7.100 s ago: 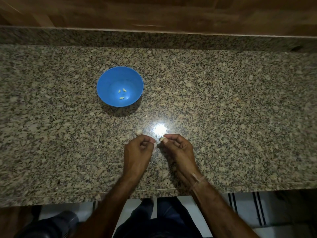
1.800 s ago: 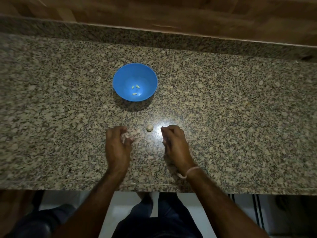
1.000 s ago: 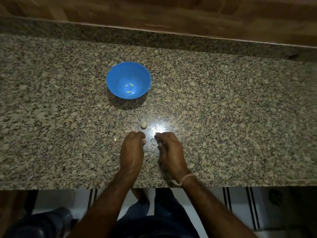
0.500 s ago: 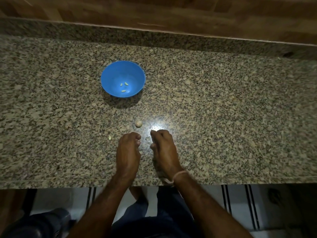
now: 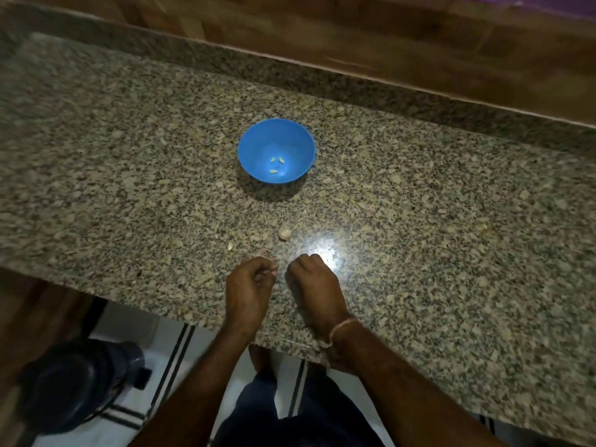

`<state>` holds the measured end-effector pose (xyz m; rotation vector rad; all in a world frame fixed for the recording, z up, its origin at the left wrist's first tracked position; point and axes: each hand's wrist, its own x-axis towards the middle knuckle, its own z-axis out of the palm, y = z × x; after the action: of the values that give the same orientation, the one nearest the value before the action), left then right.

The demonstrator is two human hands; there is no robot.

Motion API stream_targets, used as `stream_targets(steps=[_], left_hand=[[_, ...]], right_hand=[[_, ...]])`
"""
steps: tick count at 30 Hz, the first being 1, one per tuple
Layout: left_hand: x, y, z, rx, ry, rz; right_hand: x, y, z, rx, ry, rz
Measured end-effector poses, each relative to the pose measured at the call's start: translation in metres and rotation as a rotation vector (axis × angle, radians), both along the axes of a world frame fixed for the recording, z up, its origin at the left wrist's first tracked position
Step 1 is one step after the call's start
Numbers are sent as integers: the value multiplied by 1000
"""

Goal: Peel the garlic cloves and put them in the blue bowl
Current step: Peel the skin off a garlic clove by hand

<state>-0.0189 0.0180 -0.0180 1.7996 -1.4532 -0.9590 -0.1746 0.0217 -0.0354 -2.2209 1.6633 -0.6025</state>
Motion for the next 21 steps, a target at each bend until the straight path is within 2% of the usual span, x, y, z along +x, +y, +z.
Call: stream_targets(steps=[2,4,8,11,13,17,21], left_hand=[[0,5,1,25,61,55],[-1,10,5,53,143,127],[10,25,7,106,311,281],[34,43,13,99,395,424],[57,55,18,83,409,514],[127,90,22,32,407,665],[214,143,22,-33,444,826]], right_hand=[[1,0,0,-14,61,12],[1,4,3,71,10,-44],[13,8,11,525,-549,-246],[51,6,28,733,-812,-280],[84,9,43,872,-951,-227],[162,19,51,968,-935,-36],[260,47,45,1051,-829,40]])
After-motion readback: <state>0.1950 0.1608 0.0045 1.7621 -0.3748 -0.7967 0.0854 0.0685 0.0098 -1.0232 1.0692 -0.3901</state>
